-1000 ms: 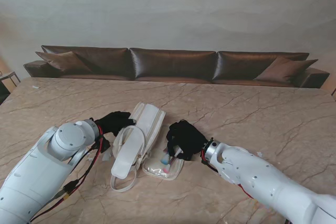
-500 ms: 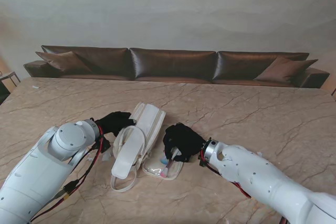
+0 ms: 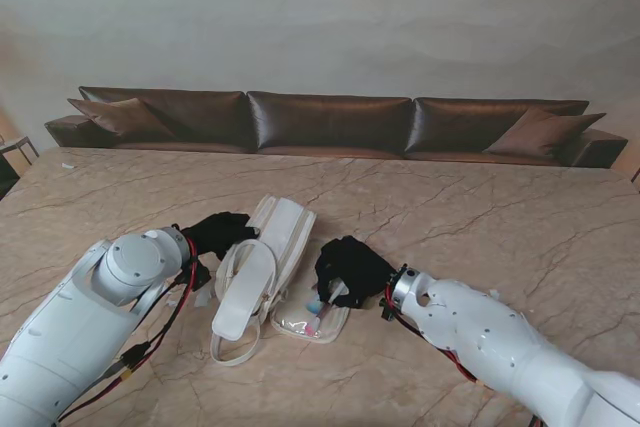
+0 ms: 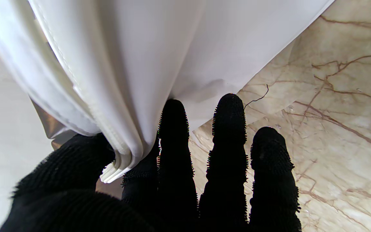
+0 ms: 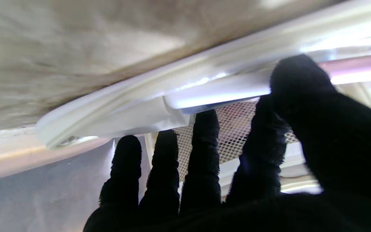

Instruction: Pack the cosmetics bag

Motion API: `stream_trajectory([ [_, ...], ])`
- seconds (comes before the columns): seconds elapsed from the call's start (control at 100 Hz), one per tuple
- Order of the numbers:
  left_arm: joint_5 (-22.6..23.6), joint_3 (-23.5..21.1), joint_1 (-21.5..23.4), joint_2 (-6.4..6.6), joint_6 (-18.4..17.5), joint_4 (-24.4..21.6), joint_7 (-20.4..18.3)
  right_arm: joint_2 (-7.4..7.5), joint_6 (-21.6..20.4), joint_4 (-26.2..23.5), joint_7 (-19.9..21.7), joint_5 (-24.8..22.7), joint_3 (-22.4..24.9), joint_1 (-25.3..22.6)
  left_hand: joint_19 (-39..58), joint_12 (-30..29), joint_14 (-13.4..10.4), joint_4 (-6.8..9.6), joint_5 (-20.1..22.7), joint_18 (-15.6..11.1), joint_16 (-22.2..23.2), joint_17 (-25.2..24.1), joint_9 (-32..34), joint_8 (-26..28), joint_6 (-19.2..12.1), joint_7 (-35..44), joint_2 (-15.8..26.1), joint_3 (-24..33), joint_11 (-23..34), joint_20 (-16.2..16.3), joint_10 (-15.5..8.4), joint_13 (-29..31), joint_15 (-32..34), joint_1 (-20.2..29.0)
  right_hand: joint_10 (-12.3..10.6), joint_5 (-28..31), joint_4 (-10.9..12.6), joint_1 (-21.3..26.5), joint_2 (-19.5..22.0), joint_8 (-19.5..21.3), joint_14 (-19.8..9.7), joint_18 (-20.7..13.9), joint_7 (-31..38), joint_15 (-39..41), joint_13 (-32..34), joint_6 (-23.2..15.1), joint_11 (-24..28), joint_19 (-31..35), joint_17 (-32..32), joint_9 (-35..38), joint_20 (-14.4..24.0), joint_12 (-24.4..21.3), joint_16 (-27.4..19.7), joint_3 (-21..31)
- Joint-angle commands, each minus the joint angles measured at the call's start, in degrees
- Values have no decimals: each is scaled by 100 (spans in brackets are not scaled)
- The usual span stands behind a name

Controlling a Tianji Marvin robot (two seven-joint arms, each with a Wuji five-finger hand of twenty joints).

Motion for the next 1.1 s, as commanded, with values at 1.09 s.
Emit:
stream_trajectory([
  [1.09, -16, 14, 10, -12, -19, 25, -100, -8, 111, 295, 33, -59, -330, 422, 4, 58, 22, 397, 118, 100, -11, -47, 36, 112, -984, 359, 581, 794, -22, 82, -235, -81, -43, 438, -76, 257, 259, 71, 656, 401, -136, -69, 394, 72, -111, -647, -42, 132, -19, -164, 45, -6, -57, 245],
])
